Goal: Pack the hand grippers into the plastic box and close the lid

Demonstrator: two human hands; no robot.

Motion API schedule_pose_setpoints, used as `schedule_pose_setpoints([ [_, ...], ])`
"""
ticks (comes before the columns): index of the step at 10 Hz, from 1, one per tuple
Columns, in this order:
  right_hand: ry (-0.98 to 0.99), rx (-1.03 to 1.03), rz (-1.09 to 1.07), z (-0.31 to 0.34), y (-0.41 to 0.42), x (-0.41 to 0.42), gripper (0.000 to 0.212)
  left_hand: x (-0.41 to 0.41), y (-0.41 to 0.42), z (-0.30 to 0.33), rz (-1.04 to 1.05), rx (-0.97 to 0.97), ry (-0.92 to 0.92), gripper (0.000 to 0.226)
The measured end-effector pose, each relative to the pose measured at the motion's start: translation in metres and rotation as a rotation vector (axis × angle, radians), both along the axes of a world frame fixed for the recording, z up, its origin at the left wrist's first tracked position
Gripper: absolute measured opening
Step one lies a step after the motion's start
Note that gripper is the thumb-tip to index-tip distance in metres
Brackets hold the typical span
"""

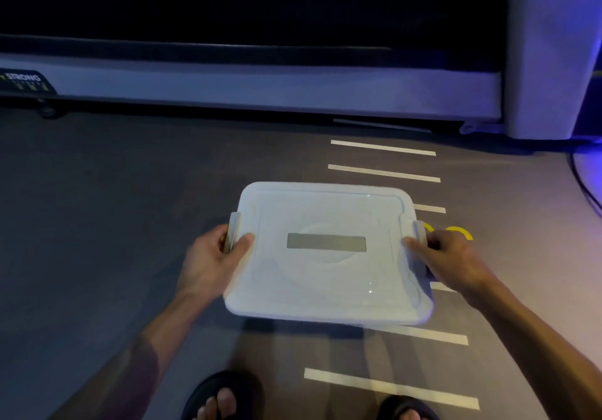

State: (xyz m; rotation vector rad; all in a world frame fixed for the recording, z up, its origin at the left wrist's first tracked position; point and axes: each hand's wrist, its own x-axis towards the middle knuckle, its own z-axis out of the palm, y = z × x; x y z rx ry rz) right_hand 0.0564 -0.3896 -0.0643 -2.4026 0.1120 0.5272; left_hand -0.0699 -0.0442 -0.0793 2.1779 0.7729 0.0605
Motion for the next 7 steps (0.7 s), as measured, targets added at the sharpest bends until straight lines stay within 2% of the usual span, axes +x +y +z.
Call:
schedule_pose_setpoints([
  [1, -0.034, -0.090, 0.054, -0.003, 0.016, 0.034, 0.050, 0.031, 0.010, 0.001, -0.082, 0.151, 0.003, 0.033],
  [3, -0.218, -0.466, 0.145, -0.009, 0.038, 0.055, 0.044, 0.057, 0.009, -0.005, -0.136, 0.399, 0.017, 0.035],
  [4, -0.212, -0.514, 0.156, -0.005, 0.039, 0.048, 0.045, 0.053, 0.000, -0.006, -0.122, 0.364, 0.016, 0.031],
  [5, -0.320, -0.475, 0.160, 0.008, 0.042, 0.042, 0.039, 0.051, 0.003, -0.006, -0.157, 0.342, -0.004, 0.025],
  [6, -0.427, -0.085, 0.236, 0.021, 0.055, 0.036, 0.029, 0.053, 0.002, 0.005, -0.278, 0.383, -0.264, 0.024],
  [7, -0.069, 0.440, 0.181, 0.032, 0.079, 0.039, 0.051, 0.065, -0.015, 0.026, -0.327, -0.019, -0.325, 0.033],
])
